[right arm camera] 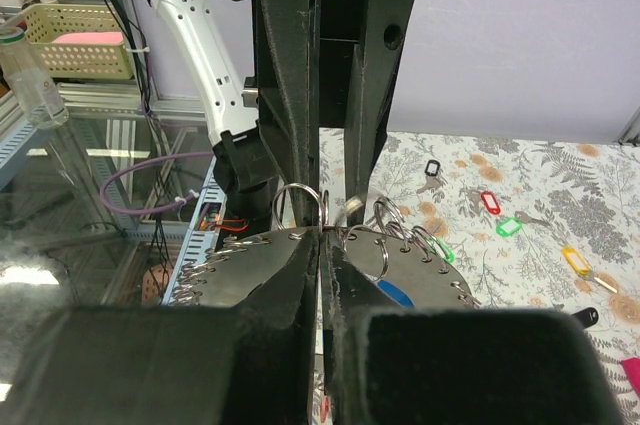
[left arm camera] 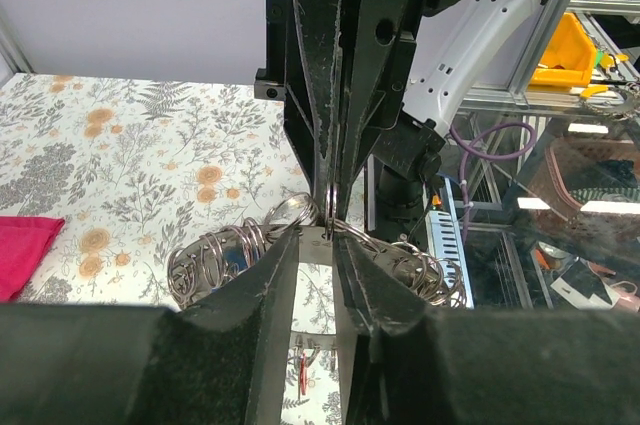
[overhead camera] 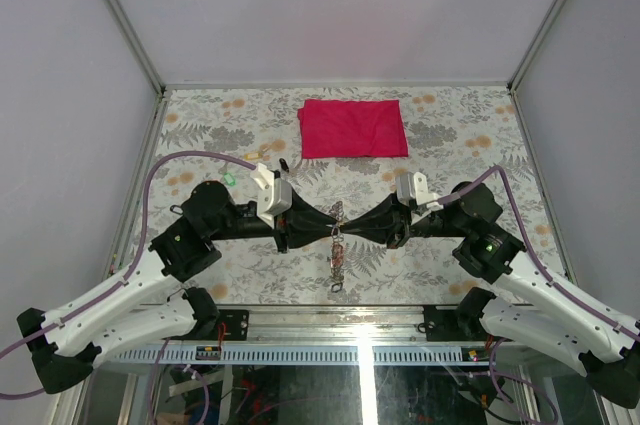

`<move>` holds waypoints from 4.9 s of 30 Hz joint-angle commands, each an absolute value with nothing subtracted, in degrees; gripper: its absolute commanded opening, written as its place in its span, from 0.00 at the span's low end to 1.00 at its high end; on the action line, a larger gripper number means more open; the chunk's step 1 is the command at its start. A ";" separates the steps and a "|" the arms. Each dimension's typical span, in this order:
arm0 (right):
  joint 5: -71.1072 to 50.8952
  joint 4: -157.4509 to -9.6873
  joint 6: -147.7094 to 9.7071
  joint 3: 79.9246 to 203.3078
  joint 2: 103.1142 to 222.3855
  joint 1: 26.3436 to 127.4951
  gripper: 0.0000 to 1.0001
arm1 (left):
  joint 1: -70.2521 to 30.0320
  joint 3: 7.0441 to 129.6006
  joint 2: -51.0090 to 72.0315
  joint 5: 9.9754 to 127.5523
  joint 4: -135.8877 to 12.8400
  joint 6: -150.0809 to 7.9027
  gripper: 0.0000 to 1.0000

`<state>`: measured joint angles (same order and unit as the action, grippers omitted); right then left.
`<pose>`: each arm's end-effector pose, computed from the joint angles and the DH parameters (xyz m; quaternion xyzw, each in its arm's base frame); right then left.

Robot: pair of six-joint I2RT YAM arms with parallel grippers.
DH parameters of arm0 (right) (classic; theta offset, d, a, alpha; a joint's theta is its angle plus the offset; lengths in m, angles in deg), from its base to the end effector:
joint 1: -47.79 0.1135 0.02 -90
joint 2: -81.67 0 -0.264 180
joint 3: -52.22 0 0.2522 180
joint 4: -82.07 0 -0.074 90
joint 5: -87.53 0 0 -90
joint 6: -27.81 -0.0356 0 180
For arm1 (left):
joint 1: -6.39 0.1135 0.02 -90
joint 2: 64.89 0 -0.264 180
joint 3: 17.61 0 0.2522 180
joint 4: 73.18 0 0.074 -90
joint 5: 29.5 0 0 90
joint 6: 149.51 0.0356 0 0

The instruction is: Put the keys on the keyring

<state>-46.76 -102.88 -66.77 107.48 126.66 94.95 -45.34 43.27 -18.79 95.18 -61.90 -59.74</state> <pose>0.1024 0.1470 0.3712 -0.4833 0.4153 0.5271 0.5623 0.0980 -0.1569 0.3744 0.4797 0.4948 -0.4881 0.5356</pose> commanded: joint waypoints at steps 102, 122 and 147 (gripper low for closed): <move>-44.32 -136.39 -74.71 103.78 126.24 95.43 0.00 | -45.64 40.51 -27.96 96.30 -73.09 -60.40 0.29; -42.65 -162.08 -98.27 105.96 137.03 95.42 0.00 | -45.64 38.99 -27.71 94.23 -90.10 -63.74 0.25; -37.99 -106.99 -49.67 116.65 123.91 95.42 0.00 | -45.66 41.08 -29.40 87.67 -74.89 -58.46 0.32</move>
<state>-41.29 -116.98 -69.76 113.90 128.06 95.10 -45.34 38.61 -27.75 91.51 -81.27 -61.84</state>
